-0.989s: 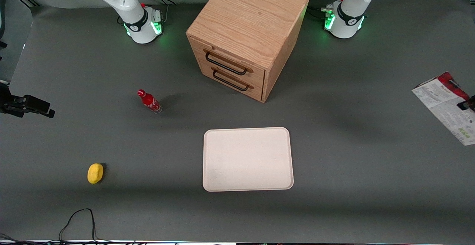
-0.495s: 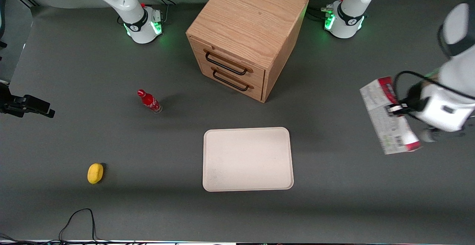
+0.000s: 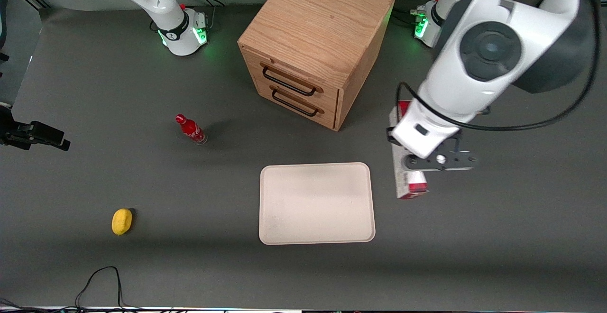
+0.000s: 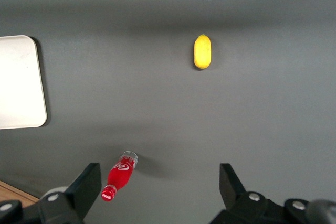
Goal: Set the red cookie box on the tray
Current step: 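Lift the cookie box with the left gripper, then carry the box over the white tray and lower it onto the tray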
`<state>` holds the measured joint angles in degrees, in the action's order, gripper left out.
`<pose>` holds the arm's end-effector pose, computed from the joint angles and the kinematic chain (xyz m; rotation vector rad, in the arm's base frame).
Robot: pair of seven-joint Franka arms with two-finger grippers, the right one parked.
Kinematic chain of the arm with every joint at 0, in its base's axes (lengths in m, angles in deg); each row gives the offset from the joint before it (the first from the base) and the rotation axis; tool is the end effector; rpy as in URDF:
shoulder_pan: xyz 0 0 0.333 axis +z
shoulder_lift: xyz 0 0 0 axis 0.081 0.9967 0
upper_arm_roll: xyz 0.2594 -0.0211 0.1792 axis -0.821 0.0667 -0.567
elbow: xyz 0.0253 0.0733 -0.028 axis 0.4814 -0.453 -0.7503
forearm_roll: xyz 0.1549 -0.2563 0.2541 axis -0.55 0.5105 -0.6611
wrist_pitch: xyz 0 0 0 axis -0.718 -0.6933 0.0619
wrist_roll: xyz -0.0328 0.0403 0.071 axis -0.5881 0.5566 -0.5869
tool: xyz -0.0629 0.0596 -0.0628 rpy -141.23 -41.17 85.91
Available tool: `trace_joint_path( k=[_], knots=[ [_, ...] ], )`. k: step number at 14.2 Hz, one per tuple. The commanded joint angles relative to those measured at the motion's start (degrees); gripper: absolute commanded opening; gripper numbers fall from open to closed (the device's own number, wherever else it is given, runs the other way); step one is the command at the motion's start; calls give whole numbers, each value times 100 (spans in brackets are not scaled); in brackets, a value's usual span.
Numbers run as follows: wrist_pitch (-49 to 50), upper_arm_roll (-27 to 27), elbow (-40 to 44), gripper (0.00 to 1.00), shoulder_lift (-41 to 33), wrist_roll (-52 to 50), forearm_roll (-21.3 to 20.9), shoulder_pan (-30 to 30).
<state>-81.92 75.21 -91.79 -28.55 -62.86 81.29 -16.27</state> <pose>0.6073 -0.3134 0.5677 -3.1391 -0.0641 0.0097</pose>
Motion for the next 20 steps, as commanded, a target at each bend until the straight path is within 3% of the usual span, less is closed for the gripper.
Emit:
trace_joint_path(
  k=[1,5,10,17,20],
  knots=[
    [-155,-105,331,0,244,-657,-113,-447],
    [-550,-122,323,0,788,-782,-323,-545],
    [-1763,-122,200,0,1676,-712,-674,-545],
    [-2959,-149,-318,0,2292,-343,-693,-475],
    [-3013,-149,-407,0,2336,-369,-658,-466]
  ],
)
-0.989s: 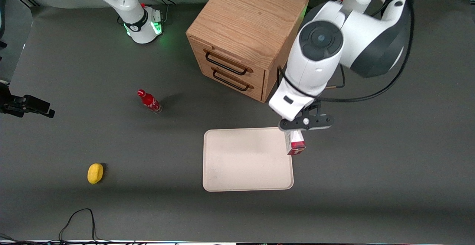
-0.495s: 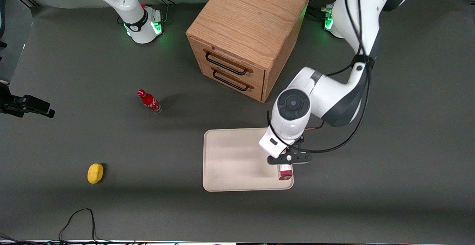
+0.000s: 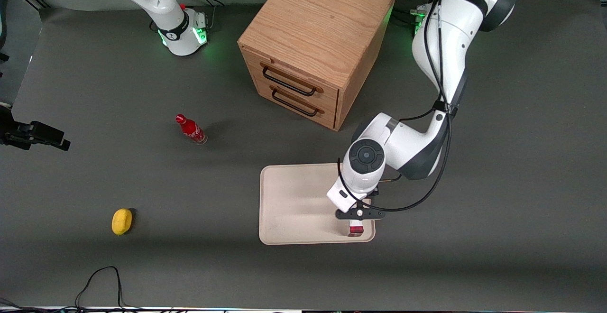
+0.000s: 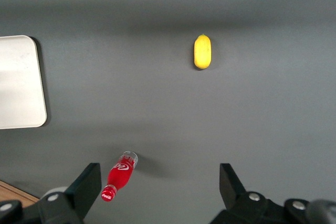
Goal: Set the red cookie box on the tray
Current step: 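Carry the box over the white tray and lower it onto the tray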
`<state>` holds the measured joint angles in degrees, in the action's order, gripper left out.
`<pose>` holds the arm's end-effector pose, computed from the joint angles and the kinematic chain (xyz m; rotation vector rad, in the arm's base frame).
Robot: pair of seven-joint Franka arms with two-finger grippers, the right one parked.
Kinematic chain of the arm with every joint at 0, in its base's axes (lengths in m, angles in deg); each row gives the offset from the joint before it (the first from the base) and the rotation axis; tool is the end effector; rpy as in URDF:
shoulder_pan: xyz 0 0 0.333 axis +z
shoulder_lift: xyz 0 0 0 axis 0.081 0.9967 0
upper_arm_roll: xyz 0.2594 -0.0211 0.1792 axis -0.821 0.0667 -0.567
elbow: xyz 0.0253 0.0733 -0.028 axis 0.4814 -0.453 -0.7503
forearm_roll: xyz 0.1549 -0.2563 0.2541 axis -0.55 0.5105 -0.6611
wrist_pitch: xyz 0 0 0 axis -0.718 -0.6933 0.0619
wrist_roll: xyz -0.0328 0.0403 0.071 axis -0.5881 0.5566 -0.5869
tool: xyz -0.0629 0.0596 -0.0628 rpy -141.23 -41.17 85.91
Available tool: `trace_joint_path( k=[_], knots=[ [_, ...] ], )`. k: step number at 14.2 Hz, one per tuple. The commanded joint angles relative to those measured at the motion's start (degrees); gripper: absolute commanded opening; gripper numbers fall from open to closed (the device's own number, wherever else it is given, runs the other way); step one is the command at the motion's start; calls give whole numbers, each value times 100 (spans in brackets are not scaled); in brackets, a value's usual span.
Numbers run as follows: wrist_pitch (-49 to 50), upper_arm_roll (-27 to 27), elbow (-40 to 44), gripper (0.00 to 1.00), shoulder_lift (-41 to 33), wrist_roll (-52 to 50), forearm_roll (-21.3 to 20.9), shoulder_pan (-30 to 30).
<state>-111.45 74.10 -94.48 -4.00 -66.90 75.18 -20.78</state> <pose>0.6659 -0.3918 0.2755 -3.1217 -0.0151 -0.0897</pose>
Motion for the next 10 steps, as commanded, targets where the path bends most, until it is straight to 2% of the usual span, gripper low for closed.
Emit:
trace_joint_path(
  k=[1,6,9,10],
  knots=[
    [-59,-38,-163,0,-118,0,-30,-15],
    [-59,-38,-243,0,-66,-474,-29,11],
    [-59,-38,-243,0,-57,-423,-29,29],
    [-59,-38,-243,23,-57,-387,-64,81]
  ],
)
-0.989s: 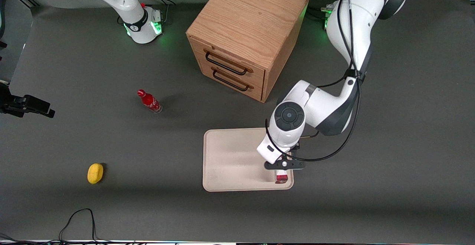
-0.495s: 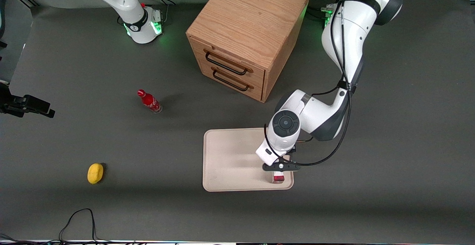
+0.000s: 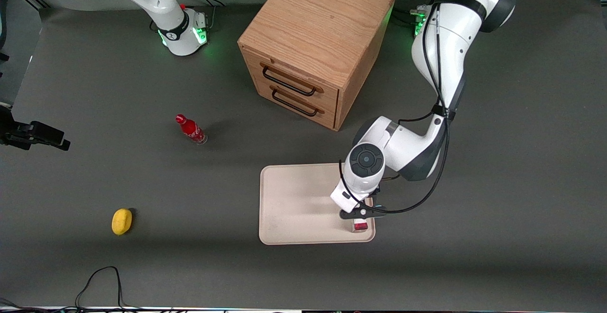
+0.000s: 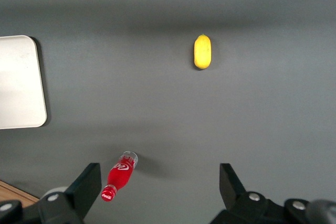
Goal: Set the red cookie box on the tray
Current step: 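Carry the box over the white tray and lower it onto the tray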
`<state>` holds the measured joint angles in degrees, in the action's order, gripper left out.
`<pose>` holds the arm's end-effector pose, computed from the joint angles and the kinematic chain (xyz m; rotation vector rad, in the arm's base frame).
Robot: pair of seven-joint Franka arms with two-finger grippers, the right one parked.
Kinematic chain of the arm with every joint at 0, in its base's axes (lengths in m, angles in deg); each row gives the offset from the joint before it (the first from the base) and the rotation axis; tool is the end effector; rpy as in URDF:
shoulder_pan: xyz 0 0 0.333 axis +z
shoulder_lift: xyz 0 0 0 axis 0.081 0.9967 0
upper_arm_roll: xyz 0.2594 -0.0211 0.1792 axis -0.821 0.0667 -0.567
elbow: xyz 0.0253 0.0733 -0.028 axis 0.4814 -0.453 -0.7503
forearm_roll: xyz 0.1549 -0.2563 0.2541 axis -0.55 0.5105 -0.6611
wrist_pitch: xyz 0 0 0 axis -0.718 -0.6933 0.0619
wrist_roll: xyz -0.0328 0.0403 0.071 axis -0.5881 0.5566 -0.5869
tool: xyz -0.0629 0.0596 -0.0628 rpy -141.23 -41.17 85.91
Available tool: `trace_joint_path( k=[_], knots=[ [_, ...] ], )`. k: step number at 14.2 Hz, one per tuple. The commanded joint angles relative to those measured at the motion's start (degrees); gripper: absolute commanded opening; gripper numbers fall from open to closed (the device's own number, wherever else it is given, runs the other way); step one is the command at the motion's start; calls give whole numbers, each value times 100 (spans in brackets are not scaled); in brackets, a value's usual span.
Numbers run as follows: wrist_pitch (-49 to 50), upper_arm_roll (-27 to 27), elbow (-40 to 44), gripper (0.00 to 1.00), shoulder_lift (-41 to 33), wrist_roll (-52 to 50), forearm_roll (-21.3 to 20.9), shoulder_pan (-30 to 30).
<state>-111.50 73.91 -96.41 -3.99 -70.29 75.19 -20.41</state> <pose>0.6627 -0.3842 0.2595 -3.1025 -0.1129 -0.0487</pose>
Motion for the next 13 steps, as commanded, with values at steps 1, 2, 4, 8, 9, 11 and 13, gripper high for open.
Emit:
trace_joint_path(
  k=[1,2,4,8,9,11,13],
  knots=[
    [-29,-19,-50,49,-84,-74,-83,70],
    [41,-19,-42,74,-111,-118,-74,79],
    [373,-19,-7,100,-233,-154,-74,71],
    [1279,7,11,100,-1005,-232,-21,62],
    [1516,16,-15,100,-1251,-363,-30,62],
    [2043,33,-15,100,-1700,-514,-30,36],
    [2501,33,-33,100,-2087,-497,-30,18]
  ],
)
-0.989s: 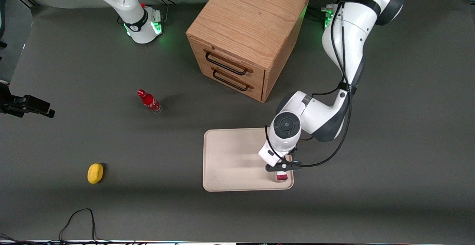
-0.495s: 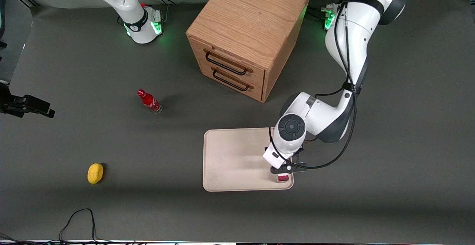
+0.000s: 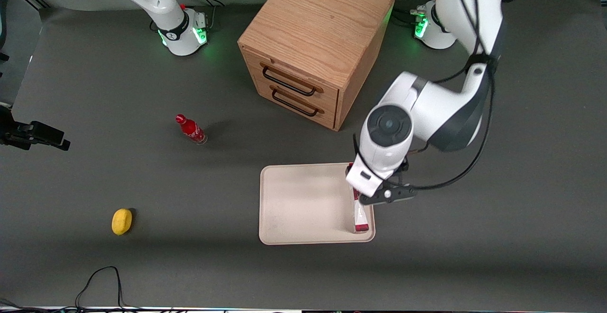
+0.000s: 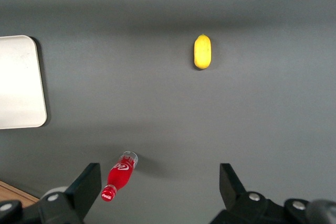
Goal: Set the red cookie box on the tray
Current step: 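Open the left gripper and raise it away from the box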
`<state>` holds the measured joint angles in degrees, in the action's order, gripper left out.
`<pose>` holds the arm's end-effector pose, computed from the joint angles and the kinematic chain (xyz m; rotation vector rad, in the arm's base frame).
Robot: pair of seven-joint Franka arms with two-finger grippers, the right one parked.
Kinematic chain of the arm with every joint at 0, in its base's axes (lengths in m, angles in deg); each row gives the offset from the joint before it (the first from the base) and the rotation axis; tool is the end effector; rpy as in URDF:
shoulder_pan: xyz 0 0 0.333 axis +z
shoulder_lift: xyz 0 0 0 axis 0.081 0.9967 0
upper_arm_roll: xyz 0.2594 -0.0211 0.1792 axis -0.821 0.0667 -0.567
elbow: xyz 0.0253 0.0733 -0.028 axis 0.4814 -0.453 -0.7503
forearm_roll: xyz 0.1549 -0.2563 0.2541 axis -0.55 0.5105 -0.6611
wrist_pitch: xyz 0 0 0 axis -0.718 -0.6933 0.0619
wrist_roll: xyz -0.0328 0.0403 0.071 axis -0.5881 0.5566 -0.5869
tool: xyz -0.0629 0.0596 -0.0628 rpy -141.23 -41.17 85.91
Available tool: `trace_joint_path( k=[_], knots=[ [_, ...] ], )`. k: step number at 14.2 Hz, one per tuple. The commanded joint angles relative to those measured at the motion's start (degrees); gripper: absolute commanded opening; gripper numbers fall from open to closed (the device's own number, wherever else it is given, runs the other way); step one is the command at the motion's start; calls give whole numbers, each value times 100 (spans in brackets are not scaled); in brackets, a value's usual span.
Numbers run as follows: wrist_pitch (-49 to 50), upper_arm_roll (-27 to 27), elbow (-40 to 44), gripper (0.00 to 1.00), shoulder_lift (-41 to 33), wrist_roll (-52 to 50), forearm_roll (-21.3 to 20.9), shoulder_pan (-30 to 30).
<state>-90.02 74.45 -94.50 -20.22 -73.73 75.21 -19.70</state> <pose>0.6305 -0.3539 0.4554 -3.0253 -0.2520 -0.0143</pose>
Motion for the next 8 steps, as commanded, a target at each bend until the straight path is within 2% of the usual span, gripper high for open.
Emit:
trace_joint_path(
  k=[1,4,8],
  knots=[
    [512,-12,-232,100,-622,-144,-32,-44],
    [514,-12,-748,100,-1140,5,64,157],
    [-337,-20,-2671,100,-2554,795,240,938]
  ],
)
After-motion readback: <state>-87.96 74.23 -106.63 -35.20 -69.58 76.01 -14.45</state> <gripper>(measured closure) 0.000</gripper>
